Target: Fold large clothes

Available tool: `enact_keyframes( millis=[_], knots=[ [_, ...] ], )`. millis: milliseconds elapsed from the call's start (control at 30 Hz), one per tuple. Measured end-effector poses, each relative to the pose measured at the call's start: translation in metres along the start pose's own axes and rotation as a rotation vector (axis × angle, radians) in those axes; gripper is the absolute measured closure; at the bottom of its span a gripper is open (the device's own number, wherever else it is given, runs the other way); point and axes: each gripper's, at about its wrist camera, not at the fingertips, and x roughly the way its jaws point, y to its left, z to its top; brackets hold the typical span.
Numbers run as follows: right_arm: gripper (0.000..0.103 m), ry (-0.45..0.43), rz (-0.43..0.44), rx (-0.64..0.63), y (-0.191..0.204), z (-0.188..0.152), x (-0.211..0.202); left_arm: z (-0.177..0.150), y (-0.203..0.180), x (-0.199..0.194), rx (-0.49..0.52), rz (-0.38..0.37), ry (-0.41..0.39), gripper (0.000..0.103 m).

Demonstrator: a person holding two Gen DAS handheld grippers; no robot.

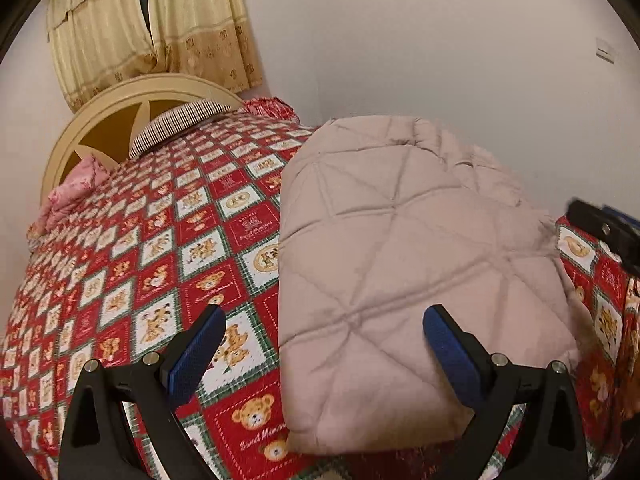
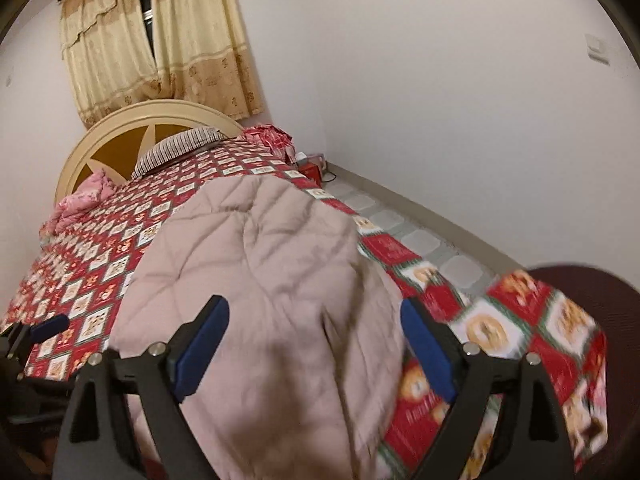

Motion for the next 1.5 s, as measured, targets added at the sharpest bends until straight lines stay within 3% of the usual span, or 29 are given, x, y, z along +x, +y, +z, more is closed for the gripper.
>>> enact_keyframes(
  millis=[133,367,533,700,1033,1233,1500],
  knots=[
    [0.013,0.026,0.018,0.031,-0.01,-0.021,-0.021,-0.008,-0.002,-0.017,0.005,0.022,-0.02,0.003],
    [0.013,0.058,0.005,-0.029,-0.016,-0.045,-0.063,-0.028,-0.005,-0.045,-0.01,0.045,-0.003,0.003],
    [0.007,-0.02,-0.005,-0.004,-0.023,-0.049,-0.098,-0.038,-0.004,-0.067,-0.036,0.068,0.006,0.003],
    [0.007,-0.063,0.06,0.02,-0.009,-0.037,-0.114,-0.04,0.001,-0.1,-0.071,0.043,-0.052,0.003],
    [0.004,-0.18,0.089,-0.052,0.027,-0.031,-0.158,-0.032,0.006,-0.146,-0.088,0.073,-0.165,0.003],
    [0.0,-0.26,0.096,-0.075,0.037,-0.026,-0.17,-0.031,0.005,-0.158,-0.075,0.092,-0.215,0.003],
    [0.0,-0.275,0.09,-0.082,0.038,-0.027,-0.168,-0.031,0.007,-0.162,-0.092,0.099,-0.225,0.003]
  ],
)
